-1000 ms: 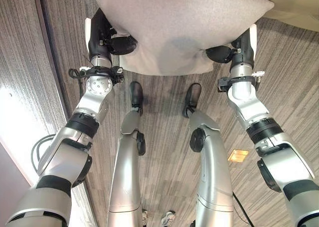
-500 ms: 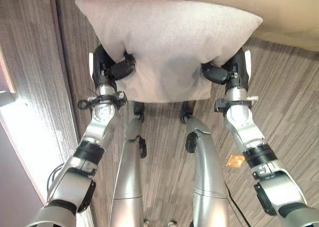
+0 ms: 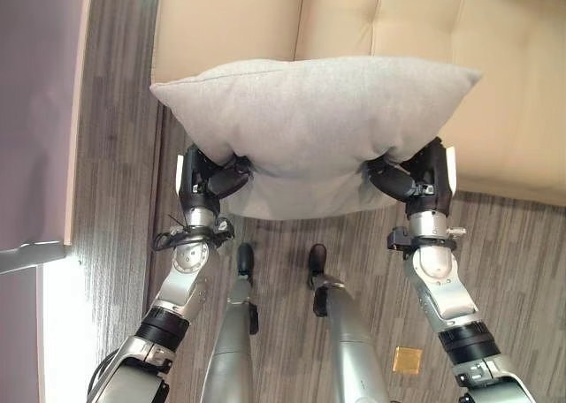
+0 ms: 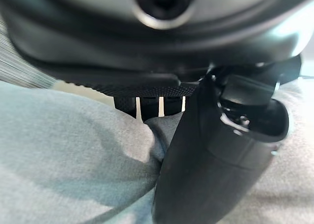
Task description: Pick up all the scattered cushions and arrange them neatly on the sofa.
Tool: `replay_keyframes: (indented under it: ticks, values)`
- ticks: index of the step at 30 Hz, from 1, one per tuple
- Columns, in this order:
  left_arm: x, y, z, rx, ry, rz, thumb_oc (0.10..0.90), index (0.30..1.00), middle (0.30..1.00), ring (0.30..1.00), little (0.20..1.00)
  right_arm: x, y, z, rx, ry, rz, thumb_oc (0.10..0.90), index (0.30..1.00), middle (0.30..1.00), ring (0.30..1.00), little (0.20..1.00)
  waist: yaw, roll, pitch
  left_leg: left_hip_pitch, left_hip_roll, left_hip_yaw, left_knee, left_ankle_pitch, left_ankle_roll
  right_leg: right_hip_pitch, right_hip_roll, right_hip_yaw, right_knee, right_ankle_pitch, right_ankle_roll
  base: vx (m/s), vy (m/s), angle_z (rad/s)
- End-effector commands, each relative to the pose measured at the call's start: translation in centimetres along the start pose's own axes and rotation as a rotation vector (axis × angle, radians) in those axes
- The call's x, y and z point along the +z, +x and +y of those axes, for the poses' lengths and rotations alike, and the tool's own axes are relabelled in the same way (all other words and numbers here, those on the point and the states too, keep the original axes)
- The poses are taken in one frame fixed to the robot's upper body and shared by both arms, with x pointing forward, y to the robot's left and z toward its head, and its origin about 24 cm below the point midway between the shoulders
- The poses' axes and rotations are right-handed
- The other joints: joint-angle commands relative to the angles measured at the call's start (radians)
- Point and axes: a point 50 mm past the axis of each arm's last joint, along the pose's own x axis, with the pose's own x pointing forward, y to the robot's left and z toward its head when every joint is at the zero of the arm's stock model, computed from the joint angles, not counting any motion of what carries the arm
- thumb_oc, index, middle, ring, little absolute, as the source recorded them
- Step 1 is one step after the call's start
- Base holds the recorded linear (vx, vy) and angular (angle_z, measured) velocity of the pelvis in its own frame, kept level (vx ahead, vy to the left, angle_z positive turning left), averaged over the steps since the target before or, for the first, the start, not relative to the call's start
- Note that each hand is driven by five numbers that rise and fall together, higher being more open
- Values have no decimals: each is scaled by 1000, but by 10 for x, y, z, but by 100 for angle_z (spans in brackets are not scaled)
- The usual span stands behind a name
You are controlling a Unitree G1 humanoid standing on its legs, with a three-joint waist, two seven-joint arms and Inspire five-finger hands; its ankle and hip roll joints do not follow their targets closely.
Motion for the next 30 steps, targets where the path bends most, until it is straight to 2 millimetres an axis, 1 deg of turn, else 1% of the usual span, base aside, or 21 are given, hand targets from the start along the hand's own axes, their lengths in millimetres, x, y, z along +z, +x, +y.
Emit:
replay_keyframes:
  ticks: [1,2,5,6,7,10,11,12,16,17,18,19,20,21,22,23,25,26,27,28,30]
  values:
    - [33,-15,-79,-419,-96,-222,400,300,300,300,300,55,-9,51,287,101,-307,400,300,300,300,300,-18,17,-125,95,3,6,4,-114,-30,162,13,-26,-209,14,91,105,-44,-5]
    - [24,-22,-71,-407,-73,-183,400,300,300,300,300,47,-16,43,289,59,-270,400,300,300,300,300,-21,13,-146,176,10,15,-22,-115,-33,244,23,-31,-235,9,90,122,-43,-1]
    - [14,-32,-59,-388,-47,-136,400,300,300,300,300,39,-25,30,276,10,-234,400,300,300,300,300,-27,10,-186,281,30,30,-60,-118,-38,350,39,-29,-270,-1,89,145,-72,-4]
    - [6,-40,-50,-375,-30,-100,400,300,300,300,300,35,-32,23,273,-18,-208,400,300,300,300,300,-29,12,-214,341,41,39,-86,-119,-39,411,53,-25,-289,-8,87,125,-50,-10]
    - [6,-41,-49,-375,-31,-99,400,300,300,300,300,35,-32,22,273,-18,-207,400,300,300,300,300,-28,11,-212,348,41,40,-90,-119,-39,417,54,-25,-291,-7,87,115,-59,-10]
    - [-1,-49,-40,-363,-14,-57,400,300,300,300,300,33,-37,12,259,-59,-196,400,300,300,300,300,-32,11,-255,425,51,54,-120,-118,-46,498,74,-13,-330,-14,85,86,-70,-11]
    - [-1,-49,-40,-363,-14,-57,400,300,300,300,300,33,-37,12,259,-59,-196,400,300,300,300,300,-32,11,-255,425,51,54,-120,-118,-46,498,74,-13,-330,-14,85,114,-74,-9]
    - [-5,-53,-34,-347,-7,-33,400,300,300,300,300,30,-40,7,252,-82,-176,400,300,300,300,300,-33,11,-280,465,56,60,-127,-126,-45,542,83,-5,-354,-17,82,119,-48,-5]
    - [-10,-61,-25,-325,6,0,400,300,300,300,300,26,-46,1,251,-100,-142,400,300,300,300,300,-30,9,-309,531,59,62,-122,-157,-32,606,98,35,-391,-12,80,75,-24,-21]
    - [-11,-63,-24,-323,7,3,400,300,300,300,300,25,-47,0,254,-101,-137,400,300,300,300,300,-30,9,-313,537,56,54,-116,-165,-28,613,100,48,-397,-9,80,16,43,-26]
    - [-10,-65,-23,-322,4,-1,400,300,300,300,300,22,-50,-1,257,-96,-118,400,300,300,300,300,-22,7,-313,539,42,6,-91,-186,-23,625,100,84,-410,0,81,-11,45,-22]
    - [-10,-65,-23,-322,4,-1,400,300,300,300,300,22,-50,-1,257,-96,-118,400,300,300,300,300,-22,7,-312,539,42,6,-89,-187,-23,626,100,84,-411,1,81,-89,115,-48]
    - [-8,-65,-26,-326,-5,-9,400,300,300,300,300,20,-50,-2,257,-97,-107,400,300,300,300,300,-16,3,-299,509,15,-77,-42,-191,-32,617,91,127,-407,15,86,-74,84,-60]
    - [-8,-65,-26,-326,-5,-9,400,300,300,300,300,20,-50,-2,257,-97,-107,400,300,300,300,300,-16,3,-299,506,14,-77,-37,-193,-31,616,91,127,-406,14,86,-113,123,-64]
    - [-8,-64,-26,-326,-9,-13,400,300,300,300,300,19,-50,-2,253,-95,-101,400,300,300,300,300,-12,2,-295,492,-3,-126,-21,-196,-36,609,86,146,-405,21,91,-110,171,-74]
    - [-8,-64,-29,-333,-14,-13,400,300,300,300,300,16,-49,-4,251,-106,-87,400,300,300,300,300,-22,11,-298,490,-25,-180,-24,-219,-30,587,83,182,-397,36,108,-116,240,-66]
    - [-12,-65,-29,-337,-15,4,400,300,300,300,300,13,-51,-5,253,-109,-70,400,300,300,300,300,-37,20,-302,507,-19,-151,-44,-222,-20,571,74,199,-389,49,122,-90,270,-46]
    - [-12,-65,-29,-336,-14,5,400,300,300,300,300,12,-50,-4,252,-107,-64,400,300,300,300,300,-38,20,-299,508,-26,-135,-45,-225,-9,551,68,222,-382,65,136,-69,179,-42]
    - [-12,-65,-29,-336,-14,5,400,300,300,300,300,12,-50,-4,252,-107,-64,400,300,300,300,300,-36,20,-299,508,-26,-134,-45,-225,-9,550,68,223,-382,65,136,-153,262,-57]
    - [-12,-64,-27,-340,-2,8,400,300,300,300,300,11,-48,-1,255,-109,-63,400,300,300,300,300,-42,20,-293,511,-42,-102,-57,-228,13,514,57,254,-390,101,166,-171,258,-59]
    - [-13,-65,-23,-344,21,16,400,300,300,300,300,10,-47,4,264,-105,-61,400,300,300,300,300,-34,16,-287,510,-51,-42,-71,-233,32,478,48,280,-403,136,197,-209,288,-110]
